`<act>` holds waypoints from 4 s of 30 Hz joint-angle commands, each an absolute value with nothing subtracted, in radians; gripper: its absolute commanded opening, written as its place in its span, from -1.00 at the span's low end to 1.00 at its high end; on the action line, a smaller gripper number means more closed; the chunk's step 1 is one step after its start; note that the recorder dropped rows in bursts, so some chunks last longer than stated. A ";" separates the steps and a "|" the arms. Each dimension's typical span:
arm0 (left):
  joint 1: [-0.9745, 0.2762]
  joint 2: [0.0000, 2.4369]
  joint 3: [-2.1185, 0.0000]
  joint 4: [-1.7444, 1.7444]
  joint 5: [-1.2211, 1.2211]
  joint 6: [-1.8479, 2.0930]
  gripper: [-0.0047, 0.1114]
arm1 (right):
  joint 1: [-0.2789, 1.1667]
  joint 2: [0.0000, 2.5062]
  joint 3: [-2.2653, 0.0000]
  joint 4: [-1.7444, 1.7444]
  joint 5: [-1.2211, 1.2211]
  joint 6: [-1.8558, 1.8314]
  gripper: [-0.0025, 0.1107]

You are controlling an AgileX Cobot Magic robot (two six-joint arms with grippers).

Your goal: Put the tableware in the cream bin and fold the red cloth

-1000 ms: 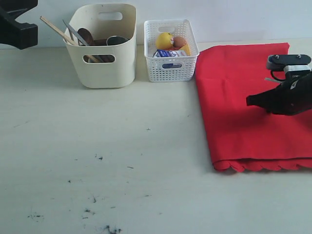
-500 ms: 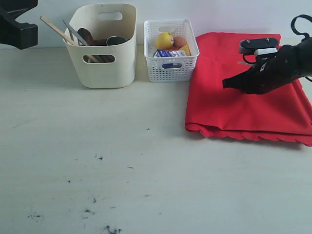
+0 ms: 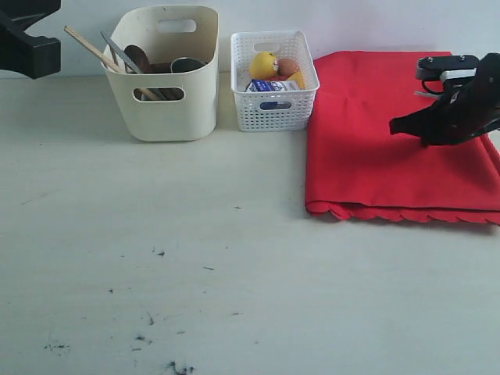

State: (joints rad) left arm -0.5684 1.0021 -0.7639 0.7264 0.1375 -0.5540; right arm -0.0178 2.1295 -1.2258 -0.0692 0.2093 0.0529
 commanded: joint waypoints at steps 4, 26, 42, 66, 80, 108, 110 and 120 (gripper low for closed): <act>-0.568 1.000 -0.759 0.720 0.138 -0.562 -0.88 | -0.034 1.946 -1.221 0.050 0.234 0.047 -0.96; -0.568 0.591 -0.487 0.724 0.215 -0.741 -0.88 | 0.135 1.432 -0.766 0.080 -0.164 0.187 -0.96; -0.568 0.444 -0.337 0.883 0.204 -0.733 -0.88 | 0.135 1.432 -0.766 0.080 -0.164 0.184 -0.96; -0.127 0.000 -0.028 0.887 0.139 -0.739 -0.88 | 0.135 1.432 -0.766 0.080 -0.164 0.184 -0.96; -0.119 0.000 0.000 0.877 0.109 -0.739 -0.88 | 0.135 1.432 -0.766 0.080 -0.164 0.184 -0.96; 0.003 0.000 0.000 -0.014 0.154 0.077 -0.88 | 0.135 1.432 -0.766 0.080 -0.164 0.184 -0.96; 0.003 0.000 0.000 0.000 0.156 0.024 -0.88 | 0.135 1.432 -0.766 0.080 -0.164 0.184 -0.96; 0.003 0.000 0.000 0.000 0.159 -0.012 -0.88 | 0.135 1.432 -0.766 0.080 -0.164 0.184 -0.96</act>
State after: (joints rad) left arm -0.0008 0.0054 -0.0029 0.0000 0.1575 0.0000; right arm 0.1320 1.4407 -0.7722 0.0793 -0.1479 0.1790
